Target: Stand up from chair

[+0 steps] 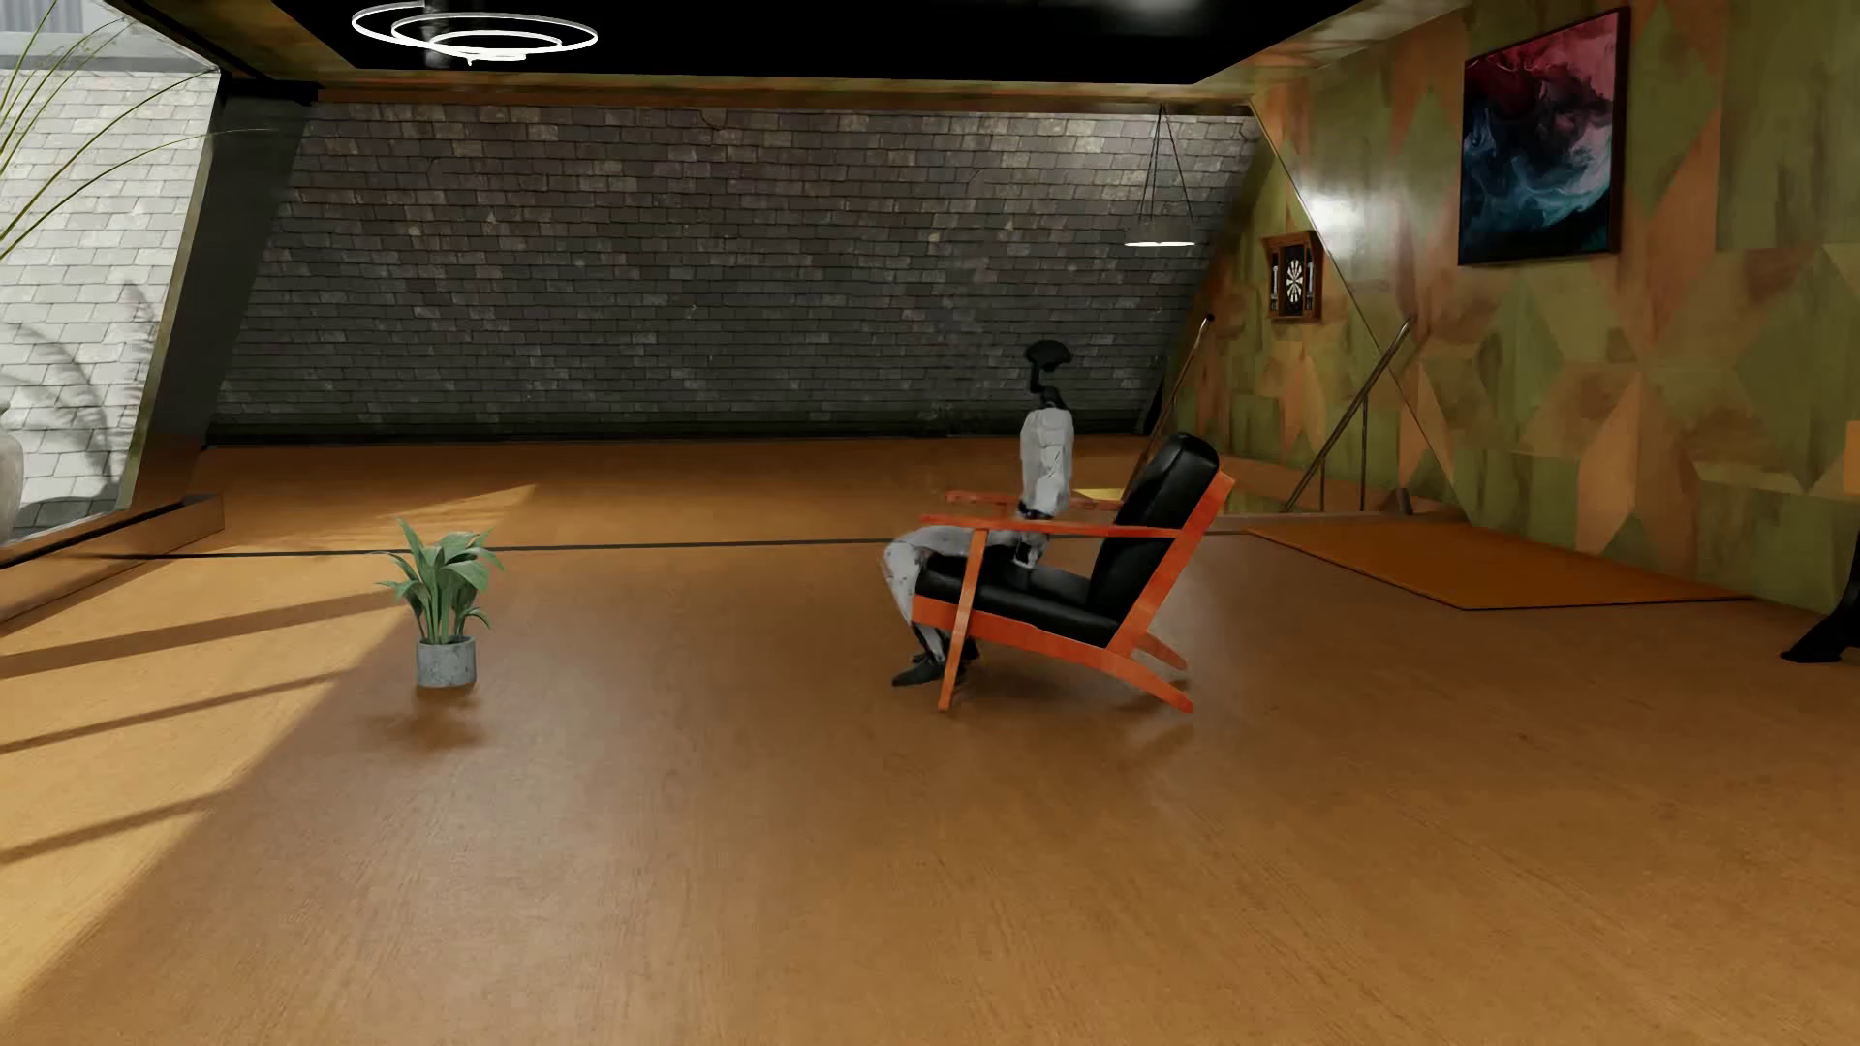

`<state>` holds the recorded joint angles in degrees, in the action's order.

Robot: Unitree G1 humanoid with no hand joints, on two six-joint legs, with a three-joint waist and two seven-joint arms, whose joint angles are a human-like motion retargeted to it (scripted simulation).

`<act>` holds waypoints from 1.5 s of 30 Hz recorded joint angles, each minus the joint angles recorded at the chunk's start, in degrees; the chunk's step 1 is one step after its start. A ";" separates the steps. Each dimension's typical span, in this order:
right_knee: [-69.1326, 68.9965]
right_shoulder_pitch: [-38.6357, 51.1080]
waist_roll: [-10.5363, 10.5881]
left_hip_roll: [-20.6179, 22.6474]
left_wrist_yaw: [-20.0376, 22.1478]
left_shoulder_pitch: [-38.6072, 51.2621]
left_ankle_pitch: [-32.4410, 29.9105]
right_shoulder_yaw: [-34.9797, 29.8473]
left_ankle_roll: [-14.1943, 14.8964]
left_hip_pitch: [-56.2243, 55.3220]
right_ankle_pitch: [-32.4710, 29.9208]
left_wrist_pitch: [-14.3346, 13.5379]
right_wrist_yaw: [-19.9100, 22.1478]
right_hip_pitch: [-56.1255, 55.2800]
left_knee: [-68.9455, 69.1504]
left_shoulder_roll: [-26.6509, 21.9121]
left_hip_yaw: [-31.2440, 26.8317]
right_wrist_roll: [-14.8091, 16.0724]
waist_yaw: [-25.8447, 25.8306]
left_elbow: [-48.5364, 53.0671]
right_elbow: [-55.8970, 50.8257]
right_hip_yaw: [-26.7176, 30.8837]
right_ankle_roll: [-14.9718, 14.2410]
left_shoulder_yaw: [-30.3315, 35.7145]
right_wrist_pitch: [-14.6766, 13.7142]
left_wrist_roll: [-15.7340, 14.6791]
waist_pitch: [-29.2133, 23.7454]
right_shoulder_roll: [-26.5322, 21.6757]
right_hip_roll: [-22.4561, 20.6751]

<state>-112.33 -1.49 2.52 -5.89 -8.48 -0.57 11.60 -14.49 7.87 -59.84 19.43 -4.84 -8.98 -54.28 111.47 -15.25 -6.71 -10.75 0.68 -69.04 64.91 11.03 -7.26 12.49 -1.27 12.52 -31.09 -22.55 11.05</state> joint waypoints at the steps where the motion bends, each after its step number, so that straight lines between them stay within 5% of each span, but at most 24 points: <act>1: -0.04 -1.02 0.01 0.16 -0.68 -0.97 -0.06 0.74 0.01 0.22 -0.01 -0.09 0.03 0.05 -0.10 0.34 0.04 0.73 0.03 1.06 -1.53 0.06 0.01 -0.16 -0.17 0.09 0.03 0.25 0.10; 6: -0.10 -1.02 0.17 0.86 -1.97 -0.62 -0.40 -0.98 -0.03 1.20 -0.23 -1.06 -2.00 0.41 -0.43 1.13 -0.01 -0.53 0.00 5.21 -8.17 0.34 0.23 1.53 -2.13 0.72 0.19 -0.74 0.06; 19: -0.47 5.74 0.57 0.52 1.17 6.00 0.05 -3.40 0.21 -0.03 2.18 -0.90 2.53 -1.52 -0.52 0.53 0.14 -0.50 -0.54 7.31 -5.86 0.86 0.83 4.24 -1.35 -1.45 -4.17 -1.31 -0.74; 24: -1.47 -0.61 0.39 -0.76 2.46 4.47 1.38 3.36 1.60 -7.01 3.01 -1.14 1.15 -8.70 0.71 -2.99 -0.81 3.12 -0.76 19.92 -25.61 2.25 0.24 0.47 -1.97 -5.18 -6.21 -6.09 -1.78; 26: -2.23 -5.32 0.03 -1.68 8.35 1.27 2.00 6.66 2.64 -10.79 2.97 -1.71 5.40 -12.59 1.66 -5.65 -1.50 3.97 -0.90 32.34 -41.31 2.90 0.18 -3.52 -2.85 -10.03 -6.55 -9.47 -2.63; 30: -3.67 -6.10 -1.32 -3.38 28.33 -0.17 3.08 6.70 5.09 -18.33 1.99 -8.34 29.09 -20.71 3.26 -12.82 -2.78 1.00 -0.99 63.93 -67.57 4.24 -0.58 -9.00 -5.66 -14.36 -8.67 -17.97 -3.46; 32: -4.00 1.73 -2.36 -3.86 32.43 4.33 3.72 1.27 6.31 -22.02 2.44 -12.40 35.97 -24.67 3.50 -19.79 -3.46 -2.68 -0.98 76.63 -75.21 4.58 -0.90 -7.83 -9.22 -11.47 -10.71 -24.54 -3.93; 34: -3.91 17.31 -3.16 -4.06 24.34 11.92 4.22 -10.63 7.09 -25.51 2.96 -13.42 32.47 -28.14 3.36 -29.49 -4.04 -4.93 -1.27 84.92 -79.16 4.65 -1.54 -3.90 -11.53 -9.50 -13.41 -31.63 -3.96; 36: -3.62 40.27 -3.73 -4.76 15.87 23.80 5.12 -31.67 7.58 -28.49 3.51 -13.88 27.45 -31.21 3.27 -40.00 -4.68 -3.93 -1.46 89.11 -80.74 4.47 -2.16 6.24 -13.19 -11.52 -15.98 -37.47 -4.38; 37: -3.47 53.19 -3.69 -4.52 17.29 31.30 5.58 -43.96 7.53 -29.88 3.96 -15.32 25.15 -32.54 3.14 -43.92 -4.71 -3.29 -1.48 89.45 -80.91 4.40 -2.53 13.78 -14.53 -13.21 -16.93 -39.10 -4.23; 40: -1.81 81.17 -3.45 -4.11 21.80 56.87 7.04 -69.91 7.33 -31.77 5.29 -17.70 32.37 -34.29 1.43 -48.95 -4.33 -0.28 -1.42 88.16 -81.62 4.22 -2.60 34.91 -16.84 -17.00 -20.64 -39.12 -4.33; 42: 0.92 85.44 -3.40 -3.20 23.71 66.67 7.51 -73.97 6.58 -31.57 5.44 -18.42 35.36 -33.94 -1.34 -48.63 -3.72 -0.30 -1.42 87.82 -81.03 3.77 -1.91 44.48 -16.99 -17.36 -21.79 -37.29 -5.05; 45: 9.77 78.95 -3.48 -1.11 22.70 64.70 6.69 -67.28 4.44 -27.52 4.29 -17.32 33.77 -29.85 -10.30 -42.90 -2.53 -2.80 -1.26 82.19 -74.66 2.24 -0.47 43.34 -16.88 -14.57 -21.29 -33.23 -5.70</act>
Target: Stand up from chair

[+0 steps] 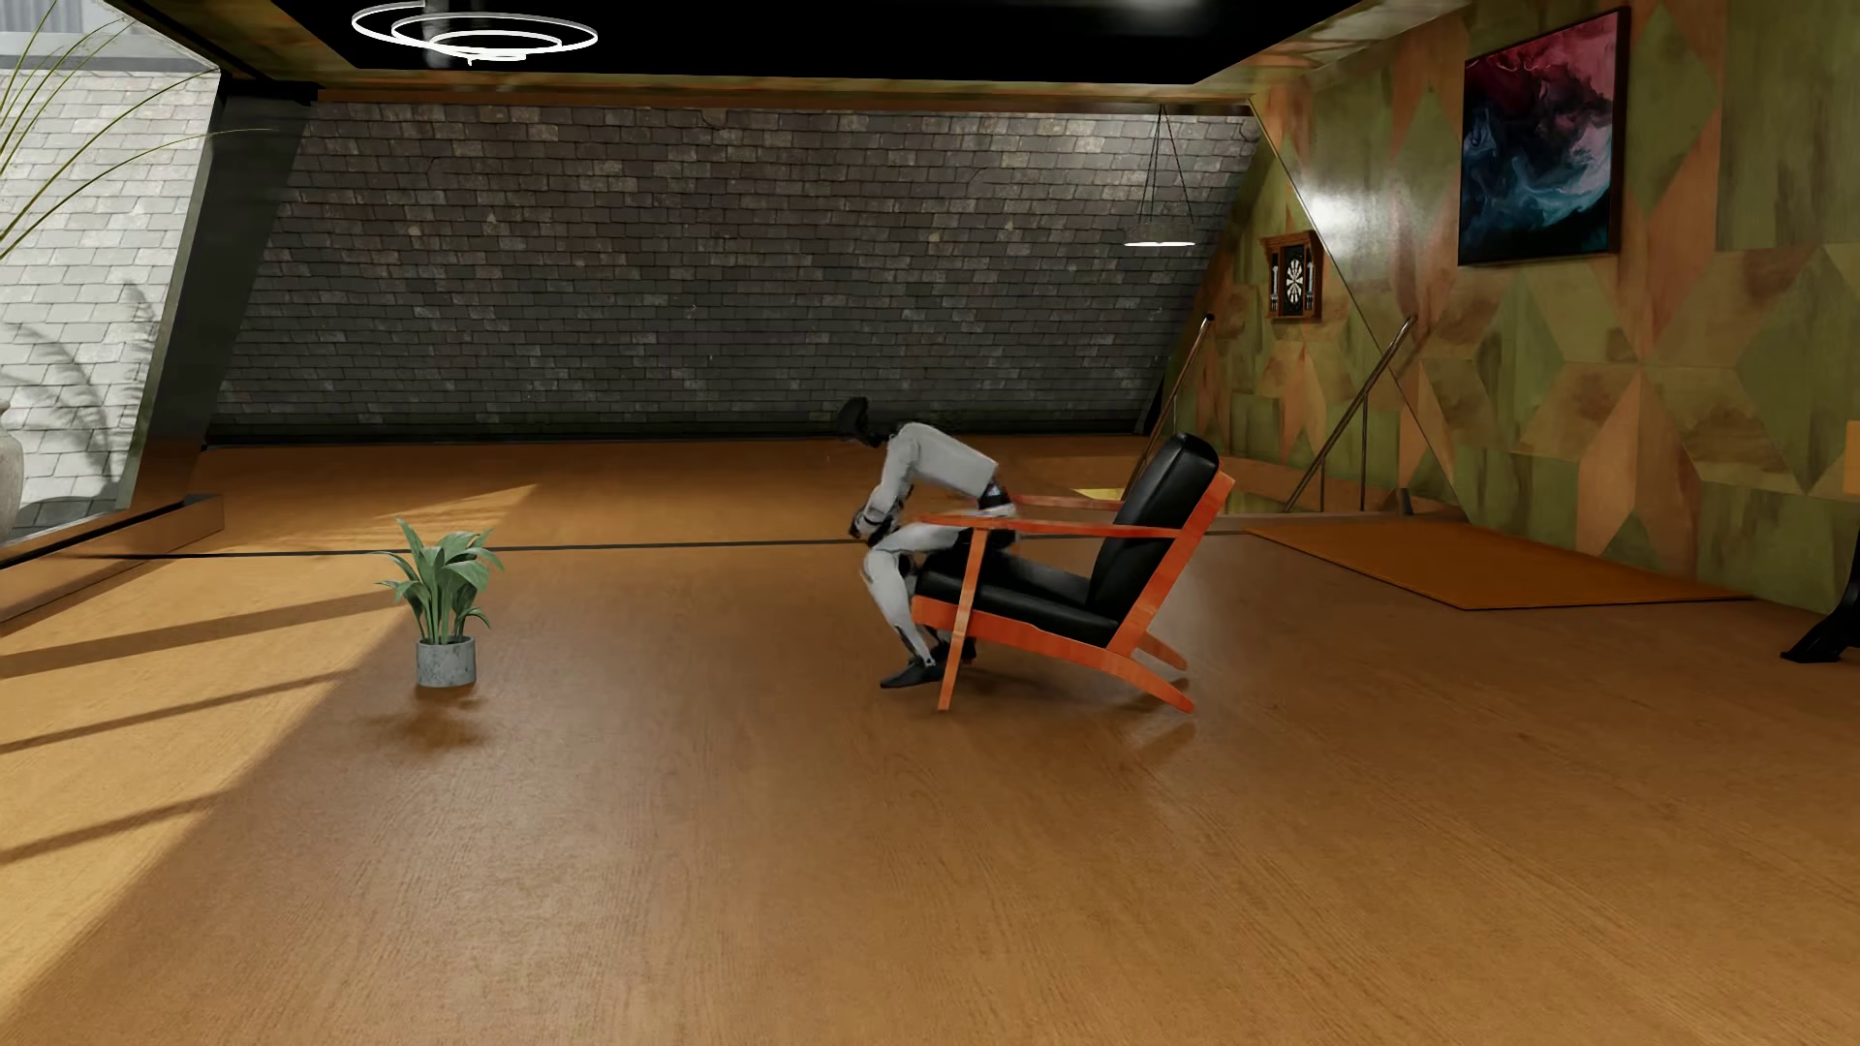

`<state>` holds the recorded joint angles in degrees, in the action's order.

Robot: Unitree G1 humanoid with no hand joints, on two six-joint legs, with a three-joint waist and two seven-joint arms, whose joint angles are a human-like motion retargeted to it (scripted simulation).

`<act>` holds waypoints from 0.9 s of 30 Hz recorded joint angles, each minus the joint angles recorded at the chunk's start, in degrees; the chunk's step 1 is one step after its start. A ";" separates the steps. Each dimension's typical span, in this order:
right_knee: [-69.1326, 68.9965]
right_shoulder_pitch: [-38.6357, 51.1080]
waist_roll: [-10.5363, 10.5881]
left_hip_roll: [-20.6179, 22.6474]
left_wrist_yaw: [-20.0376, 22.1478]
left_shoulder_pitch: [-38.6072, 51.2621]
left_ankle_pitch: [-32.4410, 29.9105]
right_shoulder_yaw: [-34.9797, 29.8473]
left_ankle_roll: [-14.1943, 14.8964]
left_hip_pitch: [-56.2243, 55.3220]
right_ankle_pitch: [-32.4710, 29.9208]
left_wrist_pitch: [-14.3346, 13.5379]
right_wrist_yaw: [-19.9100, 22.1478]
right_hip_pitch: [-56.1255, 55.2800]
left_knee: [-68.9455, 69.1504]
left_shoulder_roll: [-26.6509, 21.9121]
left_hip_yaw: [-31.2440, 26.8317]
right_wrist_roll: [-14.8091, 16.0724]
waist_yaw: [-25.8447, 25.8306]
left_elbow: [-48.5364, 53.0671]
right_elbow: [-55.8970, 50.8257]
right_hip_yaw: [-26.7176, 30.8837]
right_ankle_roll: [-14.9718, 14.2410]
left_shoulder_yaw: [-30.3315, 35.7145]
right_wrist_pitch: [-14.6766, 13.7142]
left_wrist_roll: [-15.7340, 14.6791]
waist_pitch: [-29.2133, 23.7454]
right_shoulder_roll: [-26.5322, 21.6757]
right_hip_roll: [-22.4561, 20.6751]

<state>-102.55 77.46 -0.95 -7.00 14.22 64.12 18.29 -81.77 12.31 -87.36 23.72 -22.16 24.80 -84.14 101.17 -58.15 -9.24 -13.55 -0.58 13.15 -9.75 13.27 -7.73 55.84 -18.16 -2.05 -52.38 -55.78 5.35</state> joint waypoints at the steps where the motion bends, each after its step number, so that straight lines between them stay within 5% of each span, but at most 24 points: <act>1: 4.19 -3.65 0.03 0.55 -1.39 -2.30 -0.76 3.13 -0.84 2.74 -0.83 0.45 -1.70 2.51 -4.33 2.62 0.74 -0.91 -0.03 -3.55 3.80 -0.72 0.44 -1.50 -0.07 1.72 0.72 2.18 0.02; 9: 45.93 -29.27 0.27 3.67 -21.84 -16.46 -11.19 25.92 -5.14 39.48 -10.70 3.90 -26.73 36.79 -49.23 37.54 7.40 -15.89 0.64 -59.20 56.89 -9.18 3.24 -10.83 -2.36 23.11 12.62 34.81 1.53; 11: 56.56 -35.45 1.00 4.55 -27.19 -21.01 -14.77 30.49 -5.36 50.45 -13.27 7.60 -34.09 47.35 -61.08 44.16 9.01 -14.16 0.43 -68.39 63.66 -11.51 3.81 -12.17 2.01 25.95 17.83 39.37 1.75; 13: 66.79 -43.45 1.53 5.96 -29.42 -28.02 -17.85 36.39 -6.73 62.33 -15.38 11.01 -34.98 58.21 -73.26 46.15 10.14 -8.03 -0.01 -70.74 66.13 -13.79 5.43 -15.44 7.70 23.79 23.45 40.94 0.75; 15: 75.99 -51.16 1.91 6.75 -28.67 -36.18 -20.13 41.31 -7.89 72.88 -17.02 13.11 -35.98 67.93 -83.54 45.46 10.93 -3.78 -0.06 -71.09 63.43 -15.76 7.02 -20.09 8.03 18.68 29.74 39.19 -1.02; 18: 85.86 -61.26 2.05 7.20 -25.72 -47.21 -21.98 48.07 -8.35 84.88 -17.92 14.05 -36.33 78.77 -95.14 42.98 12.50 -1.67 -0.25 -70.58 57.27 -17.84 8.05 -27.32 7.27 12.65 38.99 35.06 -2.46; 21: 91.61 -68.97 2.27 7.18 -23.13 -54.47 -20.36 56.34 -7.34 93.29 -17.69 12.86 -34.00 88.00 -98.55 42.04 14.27 0.19 -0.80 -73.24 58.92 -20.54 7.78 -33.16 6.76 11.40 43.92 33.50 -2.65; 24: 93.77 -72.80 2.87 7.52 -22.75 -57.37 -19.61 61.16 -6.55 99.15 -16.29 14.25 -28.61 94.03 -100.98 42.86 15.47 3.06 -1.40 -81.02 70.17 -22.42 7.69 -35.49 10.66 11.51 47.10 34.98 -2.41; 27: 93.27 -74.41 3.29 7.29 -23.13 -59.29 -18.30 61.73 -5.93 101.04 -15.02 15.08 -29.82 95.37 -101.11 43.73 15.74 0.87 -1.60 -85.68 78.38 -22.64 6.73 -37.65 12.00 12.60 48.98 35.12 -1.71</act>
<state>-9.29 3.04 2.34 0.29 -8.91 4.83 -0.01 -20.04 6.39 13.68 8.70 -7.09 -5.03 11.23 0.06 -14.42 6.51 -12.68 -2.18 -72.54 68.64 -9.37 -1.00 18.18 -6.16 10.55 -3.40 -20.66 3.64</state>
